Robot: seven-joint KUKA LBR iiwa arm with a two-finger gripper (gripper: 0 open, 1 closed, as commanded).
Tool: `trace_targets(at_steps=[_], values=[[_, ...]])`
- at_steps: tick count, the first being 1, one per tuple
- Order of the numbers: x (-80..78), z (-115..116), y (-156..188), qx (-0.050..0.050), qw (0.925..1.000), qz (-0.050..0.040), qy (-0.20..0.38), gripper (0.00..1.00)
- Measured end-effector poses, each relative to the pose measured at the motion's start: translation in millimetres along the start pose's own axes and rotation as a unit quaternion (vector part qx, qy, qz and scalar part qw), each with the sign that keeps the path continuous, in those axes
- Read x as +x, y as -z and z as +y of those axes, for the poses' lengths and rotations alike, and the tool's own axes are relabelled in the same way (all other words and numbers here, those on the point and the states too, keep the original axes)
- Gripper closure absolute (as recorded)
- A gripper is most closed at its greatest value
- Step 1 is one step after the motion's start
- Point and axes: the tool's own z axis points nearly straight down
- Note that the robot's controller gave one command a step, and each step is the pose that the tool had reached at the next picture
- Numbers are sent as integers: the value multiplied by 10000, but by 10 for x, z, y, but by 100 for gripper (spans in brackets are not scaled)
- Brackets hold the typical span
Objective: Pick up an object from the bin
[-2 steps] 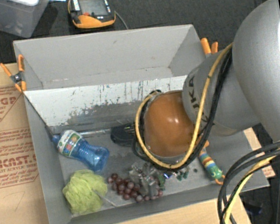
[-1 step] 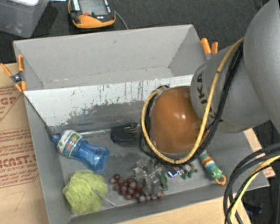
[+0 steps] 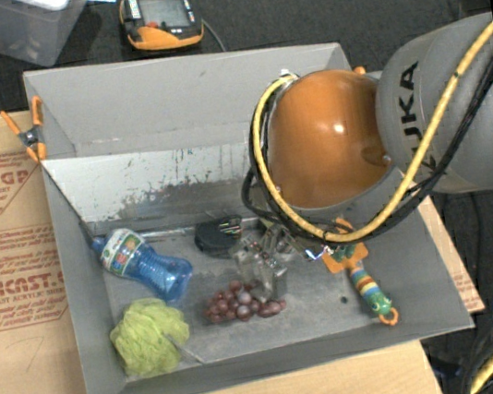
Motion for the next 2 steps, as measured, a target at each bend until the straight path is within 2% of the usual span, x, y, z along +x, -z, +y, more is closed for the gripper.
trace_targets(at_steps=[1, 2], values=[[-4, 1, 381, 1, 10000, -7, -76, 100], [-82, 67, -480, -12, 9982, 1, 599, 100]])
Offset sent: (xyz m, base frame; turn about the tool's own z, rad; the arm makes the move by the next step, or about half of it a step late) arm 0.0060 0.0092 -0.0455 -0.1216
